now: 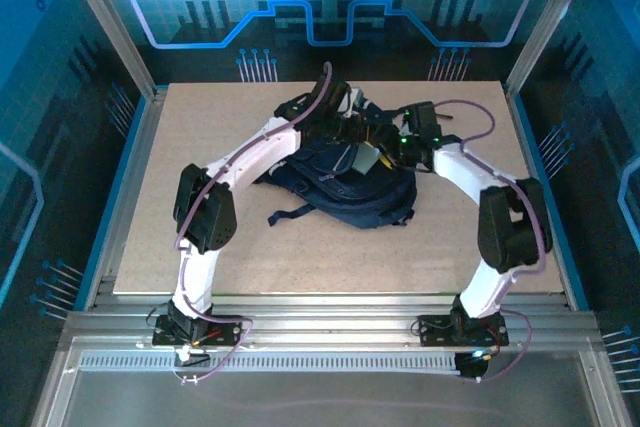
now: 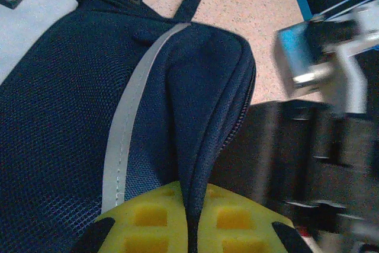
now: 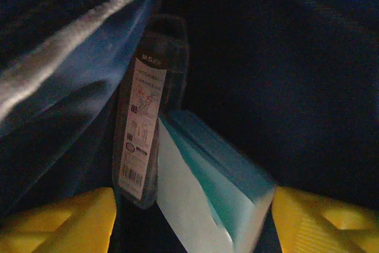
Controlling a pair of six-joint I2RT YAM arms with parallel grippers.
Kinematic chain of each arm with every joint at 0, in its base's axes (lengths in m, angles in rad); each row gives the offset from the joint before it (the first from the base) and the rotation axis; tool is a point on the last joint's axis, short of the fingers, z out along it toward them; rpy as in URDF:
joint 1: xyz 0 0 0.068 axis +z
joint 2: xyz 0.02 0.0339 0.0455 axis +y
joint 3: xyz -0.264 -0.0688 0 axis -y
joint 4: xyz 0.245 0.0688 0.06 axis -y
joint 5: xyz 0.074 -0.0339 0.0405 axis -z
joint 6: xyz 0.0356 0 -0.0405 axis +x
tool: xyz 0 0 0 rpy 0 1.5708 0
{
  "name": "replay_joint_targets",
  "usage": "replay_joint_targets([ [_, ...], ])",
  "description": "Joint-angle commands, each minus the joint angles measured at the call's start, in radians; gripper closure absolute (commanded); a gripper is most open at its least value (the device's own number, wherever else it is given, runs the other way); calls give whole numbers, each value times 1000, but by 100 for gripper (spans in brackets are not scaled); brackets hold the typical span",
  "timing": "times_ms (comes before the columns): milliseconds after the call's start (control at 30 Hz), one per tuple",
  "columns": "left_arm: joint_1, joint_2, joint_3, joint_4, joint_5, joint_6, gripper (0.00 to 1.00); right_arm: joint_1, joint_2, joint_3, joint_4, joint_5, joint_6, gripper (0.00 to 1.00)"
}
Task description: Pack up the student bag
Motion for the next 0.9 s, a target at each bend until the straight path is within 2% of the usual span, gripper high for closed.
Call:
replay_joint_targets([
  [0,-4,-28,47,91,40,-27,99,-57,-97,-30,-144,58,-103,28],
  [100,-4,-23,46,99,50,-37,97,-81,-164,-28,-229,89,-174,28],
  [133,-5,-20,46,102,57,-45,88,-87,-190,-30,-255,104,-201,28],
  [267,-4,-30,41,87,74,-73,29,-94,-288,-47,-309,131,-263,29],
  [300,-3,-42,25,87,72,-75,18,-88,-313,-53,-315,129,-276,29],
  [333,-1,-64,-7,95,61,-77,12,-77,-335,-59,-320,130,-288,29],
  [467,33,-199,-263,253,38,-126,10,-9,-396,-95,-333,148,-288,29],
  [633,134,-354,-601,426,29,-231,10,172,-435,-151,-303,227,-183,30],
  [733,185,-390,-700,452,34,-236,10,254,-420,-184,-283,280,-116,31],
  [867,230,-370,-731,467,68,-202,11,267,-393,-239,-264,336,-70,31],
])
